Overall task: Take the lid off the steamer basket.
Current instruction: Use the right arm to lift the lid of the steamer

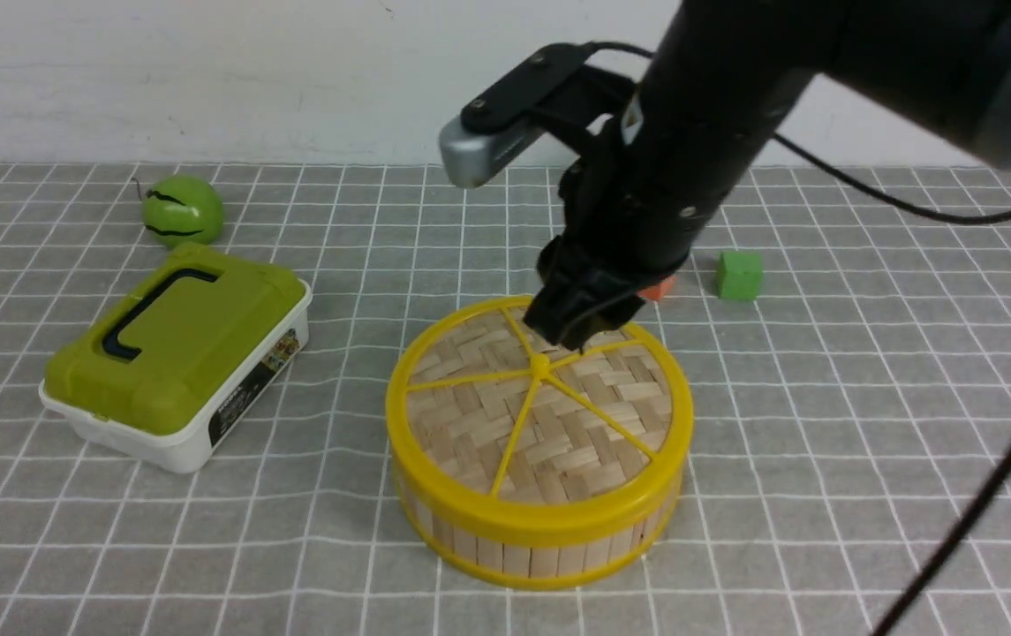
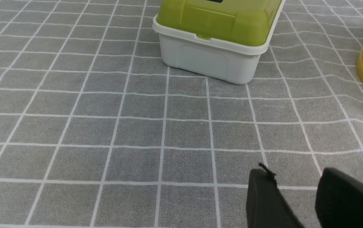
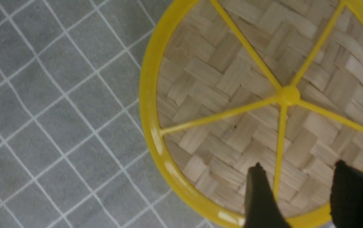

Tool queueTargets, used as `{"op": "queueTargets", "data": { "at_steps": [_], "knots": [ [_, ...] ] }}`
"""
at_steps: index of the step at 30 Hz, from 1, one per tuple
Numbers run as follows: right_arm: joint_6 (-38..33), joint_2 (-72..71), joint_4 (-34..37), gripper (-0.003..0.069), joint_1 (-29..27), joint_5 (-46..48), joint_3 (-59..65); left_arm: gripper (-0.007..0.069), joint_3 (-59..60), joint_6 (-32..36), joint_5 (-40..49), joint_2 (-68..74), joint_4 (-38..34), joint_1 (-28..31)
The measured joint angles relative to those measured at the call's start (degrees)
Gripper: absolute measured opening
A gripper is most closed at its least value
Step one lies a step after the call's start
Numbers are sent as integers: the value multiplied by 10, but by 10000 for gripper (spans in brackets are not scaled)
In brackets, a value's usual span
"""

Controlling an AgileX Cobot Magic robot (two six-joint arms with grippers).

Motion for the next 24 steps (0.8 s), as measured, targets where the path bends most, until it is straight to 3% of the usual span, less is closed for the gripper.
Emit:
{"op": "queueTargets", "data": {
  "at_steps": [4, 8, 14, 19, 24],
  "knots": [
    [19, 60, 3, 461, 0, -1, -45, 239, 0, 0, 0, 0, 0, 0],
    [30, 98, 3, 498, 0, -2, -67, 239, 0, 0, 0, 0, 0, 0],
    [42, 133, -14, 455, -6, -2, -70, 239, 0, 0, 0, 0, 0, 0],
    [55, 148, -1, 347, -29, -13, -71, 239, 0, 0, 0, 0, 0, 0],
    [56, 154, 14, 298, -34, -26, -71, 239, 0, 0, 0, 0, 0, 0]
  ]
}}
